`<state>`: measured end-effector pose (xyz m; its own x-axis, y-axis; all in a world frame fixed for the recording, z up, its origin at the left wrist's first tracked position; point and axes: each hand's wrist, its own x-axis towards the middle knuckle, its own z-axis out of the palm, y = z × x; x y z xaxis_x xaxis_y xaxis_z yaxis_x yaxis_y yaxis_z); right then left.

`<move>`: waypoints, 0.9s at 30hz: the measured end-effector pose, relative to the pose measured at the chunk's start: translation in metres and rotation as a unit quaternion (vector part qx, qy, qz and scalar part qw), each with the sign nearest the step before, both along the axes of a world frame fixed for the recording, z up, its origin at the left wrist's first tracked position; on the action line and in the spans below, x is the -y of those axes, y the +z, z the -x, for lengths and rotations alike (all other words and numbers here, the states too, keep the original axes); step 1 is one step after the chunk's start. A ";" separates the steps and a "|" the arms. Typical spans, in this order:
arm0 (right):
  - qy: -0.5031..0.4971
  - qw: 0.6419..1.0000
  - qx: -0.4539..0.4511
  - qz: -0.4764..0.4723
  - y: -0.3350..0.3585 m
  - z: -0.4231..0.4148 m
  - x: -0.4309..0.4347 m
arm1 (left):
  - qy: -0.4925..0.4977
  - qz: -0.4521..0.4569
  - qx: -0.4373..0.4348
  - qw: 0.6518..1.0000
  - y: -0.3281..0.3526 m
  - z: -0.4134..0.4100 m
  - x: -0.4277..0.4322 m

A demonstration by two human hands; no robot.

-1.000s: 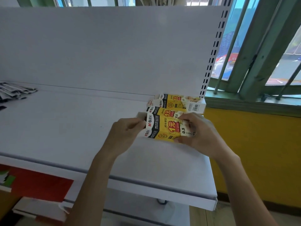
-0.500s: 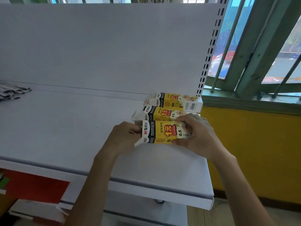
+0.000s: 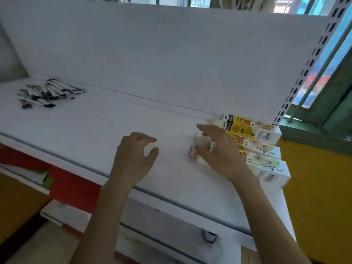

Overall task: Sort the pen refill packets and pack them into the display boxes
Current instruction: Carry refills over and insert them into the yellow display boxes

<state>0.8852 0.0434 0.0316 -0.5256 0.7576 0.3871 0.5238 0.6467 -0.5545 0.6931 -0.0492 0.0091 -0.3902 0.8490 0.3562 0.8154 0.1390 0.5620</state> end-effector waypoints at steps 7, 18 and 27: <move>0.112 0.991 -0.055 -0.040 0.026 0.192 0.049 | 0.129 -0.002 -0.083 0.988 0.032 0.141 0.102; 0.223 0.972 -0.077 0.023 0.014 0.447 0.156 | 0.226 -0.012 -0.102 0.969 0.038 0.335 0.230; 0.229 0.972 -0.038 0.020 0.011 0.582 0.127 | 0.183 -0.029 -0.061 0.981 0.024 0.470 0.199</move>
<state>0.3037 -0.0834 0.0430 -0.7823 0.4664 0.4128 0.1424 0.7792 -0.6104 0.2235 -0.2486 0.0334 -0.6174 0.6362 0.4627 0.7778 0.4058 0.4799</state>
